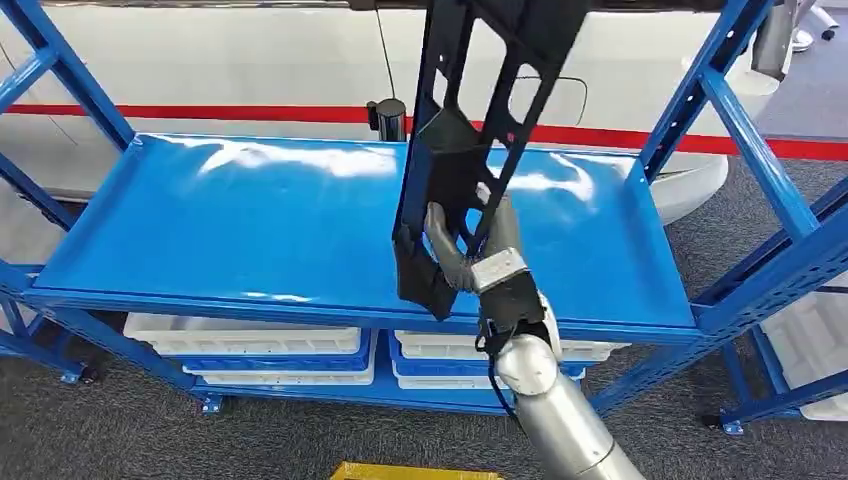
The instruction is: Take the parts from the cabinet and place them on the table.
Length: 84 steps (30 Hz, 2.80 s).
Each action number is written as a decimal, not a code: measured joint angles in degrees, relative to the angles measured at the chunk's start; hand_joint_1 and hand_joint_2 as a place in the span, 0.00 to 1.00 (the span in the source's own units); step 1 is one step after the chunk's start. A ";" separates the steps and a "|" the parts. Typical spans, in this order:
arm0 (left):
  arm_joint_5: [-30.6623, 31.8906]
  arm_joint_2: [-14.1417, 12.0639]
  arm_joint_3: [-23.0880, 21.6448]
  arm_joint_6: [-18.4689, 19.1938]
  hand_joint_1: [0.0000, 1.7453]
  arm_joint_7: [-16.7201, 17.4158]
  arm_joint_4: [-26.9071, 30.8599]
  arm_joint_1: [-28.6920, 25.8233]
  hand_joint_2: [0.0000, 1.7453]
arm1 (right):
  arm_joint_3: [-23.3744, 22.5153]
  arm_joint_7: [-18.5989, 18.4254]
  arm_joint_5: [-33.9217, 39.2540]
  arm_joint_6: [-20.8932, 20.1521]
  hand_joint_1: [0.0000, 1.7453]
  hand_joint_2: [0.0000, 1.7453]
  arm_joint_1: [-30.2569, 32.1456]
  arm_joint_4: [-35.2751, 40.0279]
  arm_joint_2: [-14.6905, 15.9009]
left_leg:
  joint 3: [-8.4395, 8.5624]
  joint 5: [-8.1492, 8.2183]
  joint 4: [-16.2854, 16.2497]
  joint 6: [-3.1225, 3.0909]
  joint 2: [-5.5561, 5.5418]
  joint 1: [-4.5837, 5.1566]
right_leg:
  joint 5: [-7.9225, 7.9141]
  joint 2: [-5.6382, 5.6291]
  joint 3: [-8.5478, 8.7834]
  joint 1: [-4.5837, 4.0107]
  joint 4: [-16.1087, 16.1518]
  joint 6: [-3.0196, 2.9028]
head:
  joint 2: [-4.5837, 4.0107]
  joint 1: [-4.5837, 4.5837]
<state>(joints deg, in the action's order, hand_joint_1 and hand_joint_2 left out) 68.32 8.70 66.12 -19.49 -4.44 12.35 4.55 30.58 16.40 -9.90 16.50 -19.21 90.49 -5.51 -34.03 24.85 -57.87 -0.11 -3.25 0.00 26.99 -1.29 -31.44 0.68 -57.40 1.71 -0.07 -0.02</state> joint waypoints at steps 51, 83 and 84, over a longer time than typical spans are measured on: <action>-3.56 -0.52 2.25 4.32 0.00 -7.14 0.00 -0.13 1.00 | 4.24 2.73 0.11 3.96 1.00 1.00 7.93 15.47 8.08 | 0.53 -0.49 1.09 -1.32 0.30 -0.69 | 0.15 0.11 -0.36 0.15 -0.12 0.58 | -0.02 -0.07; -3.67 -0.66 2.51 4.43 0.00 -7.01 0.02 -0.12 1.00 | 3.89 2.29 0.45 2.27 1.00 1.00 7.07 15.58 9.37 | 0.79 0.89 -0.40 -1.00 3.07 -1.06 | 0.26 1.92 -4.04 0.32 -3.48 0.51 | 0.00 0.28; -3.67 -0.68 2.51 4.41 0.00 -7.01 0.02 -0.10 1.00 | 3.89 2.29 0.45 2.30 1.00 1.00 7.09 15.56 9.48 | 0.38 0.64 -0.40 -1.34 3.01 -1.01 | 2.52 1.81 -5.87 0.33 -7.82 0.13 | 0.00 0.33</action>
<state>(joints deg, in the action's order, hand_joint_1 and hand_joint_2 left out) 64.65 8.02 68.63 -15.08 -11.45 12.37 4.44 34.47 18.69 -9.44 18.80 -12.11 106.05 3.98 -33.65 25.49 -58.27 -1.46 -0.25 -1.00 29.50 0.52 -37.31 1.00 -65.22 1.84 -0.07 0.31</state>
